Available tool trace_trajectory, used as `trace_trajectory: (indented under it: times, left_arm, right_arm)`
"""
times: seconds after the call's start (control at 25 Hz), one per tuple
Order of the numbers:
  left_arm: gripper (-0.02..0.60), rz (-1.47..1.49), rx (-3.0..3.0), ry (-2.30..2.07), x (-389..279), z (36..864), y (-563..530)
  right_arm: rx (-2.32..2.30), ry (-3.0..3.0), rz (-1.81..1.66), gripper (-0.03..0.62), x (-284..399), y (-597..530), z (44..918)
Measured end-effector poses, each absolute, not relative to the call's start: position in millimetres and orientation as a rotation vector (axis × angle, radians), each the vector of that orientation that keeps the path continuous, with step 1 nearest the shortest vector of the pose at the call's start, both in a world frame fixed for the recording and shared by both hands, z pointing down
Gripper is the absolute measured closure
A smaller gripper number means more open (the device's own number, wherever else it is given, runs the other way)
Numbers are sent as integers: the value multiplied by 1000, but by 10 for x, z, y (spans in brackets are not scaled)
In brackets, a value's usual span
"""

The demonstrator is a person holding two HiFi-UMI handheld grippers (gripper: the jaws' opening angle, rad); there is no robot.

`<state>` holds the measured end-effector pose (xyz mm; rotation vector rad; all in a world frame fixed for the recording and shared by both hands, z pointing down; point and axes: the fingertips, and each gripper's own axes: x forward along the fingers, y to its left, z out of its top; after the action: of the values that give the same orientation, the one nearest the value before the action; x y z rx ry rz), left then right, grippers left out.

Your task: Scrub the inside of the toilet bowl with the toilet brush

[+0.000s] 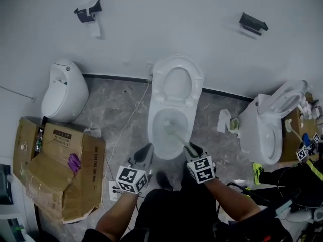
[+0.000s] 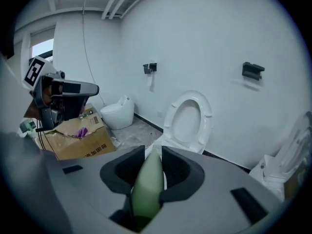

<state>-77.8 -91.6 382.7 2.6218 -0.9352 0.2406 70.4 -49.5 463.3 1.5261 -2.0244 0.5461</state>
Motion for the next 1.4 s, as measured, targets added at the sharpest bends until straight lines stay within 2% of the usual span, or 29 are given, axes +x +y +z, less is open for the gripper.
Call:
trace_trajectory:
  times: [0.48,1.4]
  left_arm:
    - [573,202,2704,-937,-382,3250,-843]
    - [572,102,2746,-1097,-272,2580,-749]
  right_arm:
    - [1616,-2119,494,479,1117,-433,3807]
    - [1580,-2290,399,479,1403,-433,3006]
